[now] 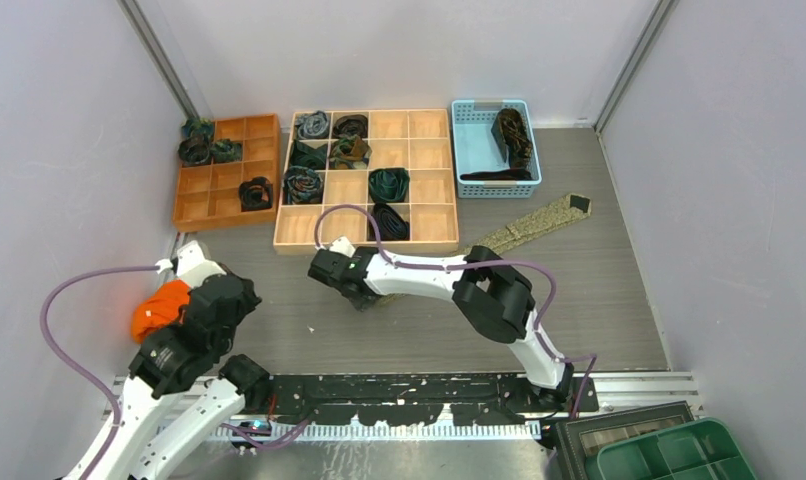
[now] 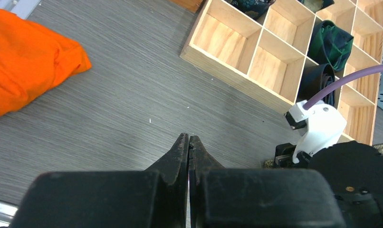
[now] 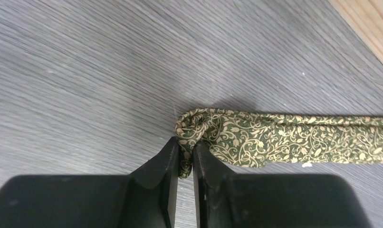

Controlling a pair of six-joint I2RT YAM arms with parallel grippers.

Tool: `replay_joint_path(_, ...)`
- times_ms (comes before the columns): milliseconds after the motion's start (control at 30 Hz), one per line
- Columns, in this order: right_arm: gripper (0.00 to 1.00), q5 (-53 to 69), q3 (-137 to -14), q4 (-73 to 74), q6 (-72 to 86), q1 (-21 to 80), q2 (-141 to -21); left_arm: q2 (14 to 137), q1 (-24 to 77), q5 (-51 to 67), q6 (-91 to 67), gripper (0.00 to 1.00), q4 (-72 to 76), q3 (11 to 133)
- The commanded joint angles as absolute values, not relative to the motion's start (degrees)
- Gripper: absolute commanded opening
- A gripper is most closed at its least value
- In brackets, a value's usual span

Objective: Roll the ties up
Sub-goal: Roll the tie at the center of the board.

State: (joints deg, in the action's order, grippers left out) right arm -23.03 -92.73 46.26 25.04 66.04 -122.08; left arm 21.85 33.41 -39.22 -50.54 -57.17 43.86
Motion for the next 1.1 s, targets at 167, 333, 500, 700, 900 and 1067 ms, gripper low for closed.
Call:
replay_joint_path(167,0.18,-1.49,-87.67,27.8,32.92,62.14,-108.79,29.77,33.39,-37.55,-46.91,0.0,-46.62,45.38)
replay_joint_path(333,0.18,12.74,-80.04,16.08,39.05,58.09,-105.9,32.61,33.37,-36.76,-45.01,0.0,-42.49,45.62)
replay_joint_path(500,0.18,24.51,-70.44,-0.23,47.5,53.79,-104.9,35.88,33.31,-34.74,-44.12,0.0,-39.6,45.4)
replay_joint_path(700,0.17,32.74,-62.25,-17.79,57.9,49.83,-105.9,39.47,33.37,-33.02,-43.93,0.0,-37.09,45.35)
replay_joint_path(900,0.17,33.93,-55.9,-22.77,60.76,46.82,-105.51,42.15,33.35,-30.91,-43.51,0.0,-33.78,44.69)
replay_joint_path(1067,0.17,34.45,-51.21,-25.82,62.18,44.47,-105.62,44.87,33.37,-28.68,-43.76,0.0,-31.61,43.97)
